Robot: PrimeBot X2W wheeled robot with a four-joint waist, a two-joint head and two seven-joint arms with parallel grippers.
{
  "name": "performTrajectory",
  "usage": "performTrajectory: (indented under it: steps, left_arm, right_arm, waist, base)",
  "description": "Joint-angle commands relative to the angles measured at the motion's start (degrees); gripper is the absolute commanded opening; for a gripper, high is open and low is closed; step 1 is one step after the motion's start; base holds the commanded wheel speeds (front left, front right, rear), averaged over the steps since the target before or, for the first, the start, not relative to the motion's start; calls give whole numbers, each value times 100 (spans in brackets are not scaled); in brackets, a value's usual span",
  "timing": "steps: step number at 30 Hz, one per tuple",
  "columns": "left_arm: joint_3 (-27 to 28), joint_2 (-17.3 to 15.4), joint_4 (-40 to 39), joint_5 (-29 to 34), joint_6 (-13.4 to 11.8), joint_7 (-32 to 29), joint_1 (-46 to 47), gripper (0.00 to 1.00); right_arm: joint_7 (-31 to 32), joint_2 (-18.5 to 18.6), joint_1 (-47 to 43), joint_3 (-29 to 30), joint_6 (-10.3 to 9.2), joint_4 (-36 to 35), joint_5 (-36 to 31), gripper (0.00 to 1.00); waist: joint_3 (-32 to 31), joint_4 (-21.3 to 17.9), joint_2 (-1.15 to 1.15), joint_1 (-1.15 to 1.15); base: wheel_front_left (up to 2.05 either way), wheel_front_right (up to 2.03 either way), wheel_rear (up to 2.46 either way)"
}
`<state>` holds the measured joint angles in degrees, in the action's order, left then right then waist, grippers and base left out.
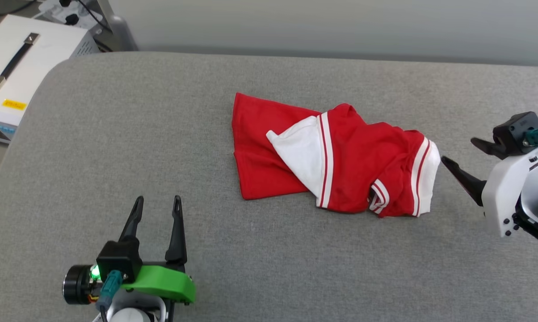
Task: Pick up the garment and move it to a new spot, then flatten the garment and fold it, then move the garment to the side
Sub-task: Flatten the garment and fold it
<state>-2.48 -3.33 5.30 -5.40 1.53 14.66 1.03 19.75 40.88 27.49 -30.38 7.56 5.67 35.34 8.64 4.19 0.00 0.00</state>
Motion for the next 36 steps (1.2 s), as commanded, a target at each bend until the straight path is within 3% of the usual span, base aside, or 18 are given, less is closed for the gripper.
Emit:
performTrajectory:
  steps: [1,8,13,17,18,26,36]
  left_arm:
    - [-5,33,-29,56,23,34,161,100]
    - [-74,42,-105,50,3,34,444,100]
    - [-200,44,-100,-36,-49,34,637,100]
    - [-266,45,-41,-98,-126,34,717,100]
    - [-259,45,-22,-98,-136,34,701,100]
    - [-164,45,108,-70,-116,34,421,100]
    - [-182,45,82,-69,-113,34,170,100]
  right_arm:
    - [292,123,184,-191,-8,-14,179,100]
    - [1465,215,626,-794,-8,483,869,100]
    - [1503,-38,851,-1106,-8,1137,990,100]
    - [1182,-355,784,-1656,-8,1702,1195,100]
    - [1020,-360,781,-1739,-8,1736,1206,2]
    - [-411,-74,450,-1593,-8,1641,1483,0]
    - [-760,899,-729,-332,-8,1003,1966,0]
  waist:
    - [190,62,0,0]
    - [665,184,0,0]
    - [928,277,0,0]
    - [963,291,0,0]
    - [925,271,0,0]
    - [377,30,0,0]
    - [134,-185,0,0]
  base:
    - [0,0,0]
    - [0,0,0]
    - [0,0,0]
    - [0,0,0]
    - [0,0,0]
    - [0,0,0]
    - [0,0,0]
